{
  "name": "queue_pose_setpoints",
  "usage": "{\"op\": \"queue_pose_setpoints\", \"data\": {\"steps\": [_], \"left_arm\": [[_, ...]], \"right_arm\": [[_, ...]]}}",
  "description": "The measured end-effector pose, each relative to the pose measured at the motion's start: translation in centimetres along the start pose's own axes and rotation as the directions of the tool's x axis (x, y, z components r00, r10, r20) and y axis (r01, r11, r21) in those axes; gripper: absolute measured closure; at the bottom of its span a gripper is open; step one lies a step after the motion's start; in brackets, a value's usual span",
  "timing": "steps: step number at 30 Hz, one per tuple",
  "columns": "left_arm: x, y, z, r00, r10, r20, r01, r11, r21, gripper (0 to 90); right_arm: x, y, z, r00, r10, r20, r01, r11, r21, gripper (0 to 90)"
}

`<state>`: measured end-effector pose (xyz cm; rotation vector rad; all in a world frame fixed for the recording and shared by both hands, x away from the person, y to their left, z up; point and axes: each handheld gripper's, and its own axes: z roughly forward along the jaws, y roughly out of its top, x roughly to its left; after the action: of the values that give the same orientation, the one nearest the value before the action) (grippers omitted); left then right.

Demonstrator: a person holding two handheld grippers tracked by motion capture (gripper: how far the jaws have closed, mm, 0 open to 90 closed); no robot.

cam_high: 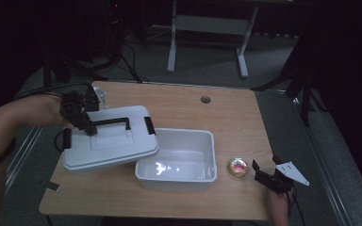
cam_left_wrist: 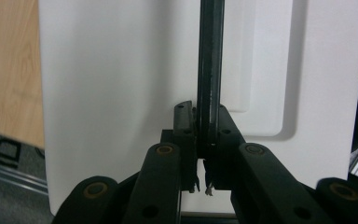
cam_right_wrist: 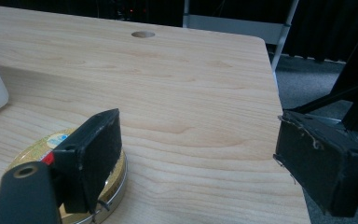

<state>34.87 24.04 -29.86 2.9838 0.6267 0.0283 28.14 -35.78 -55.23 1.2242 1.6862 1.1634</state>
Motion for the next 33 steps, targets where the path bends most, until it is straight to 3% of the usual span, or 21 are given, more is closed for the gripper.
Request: {"op": "queue_pose_setpoints", "data": {"steps": [8,16,22,26,33], "left_arm": [[0.9,-4.5,0.1,0.9955,-0.094,-0.002,0.094,0.9955,0.002,83.6],[1.8,-7.0,2.7,0.9889,-0.148,0.010,0.148,0.9889,-0.006,83.6],[2.9,-7.8,5.8,0.9831,-0.180,0.035,0.180,0.9835,-0.015,83.5],[3.7,-7.7,7.6,0.9799,-0.195,0.042,0.197,0.9787,-0.056,83.5],[4.8,-7.3,10.2,0.9775,-0.206,0.043,0.209,0.9758,-0.065,83.5]], "right_arm": [[0.1,0.0,0.1,1.0000,-0.006,0.003,0.006,1.000,0.004,14.1],[0.2,0.0,0.1,0.9999,-0.012,0.005,0.012,1.000,0.007,14.1],[0.2,0.0,0.1,0.9999,-0.016,0.004,0.016,1.000,0.008,14.1],[0.2,0.0,0.1,0.9998,-0.018,0.003,0.018,1.000,0.010,14.0],[0.3,0.0,0.1,0.9997,-0.024,0.002,0.024,1.000,0.011,14.1]]}}
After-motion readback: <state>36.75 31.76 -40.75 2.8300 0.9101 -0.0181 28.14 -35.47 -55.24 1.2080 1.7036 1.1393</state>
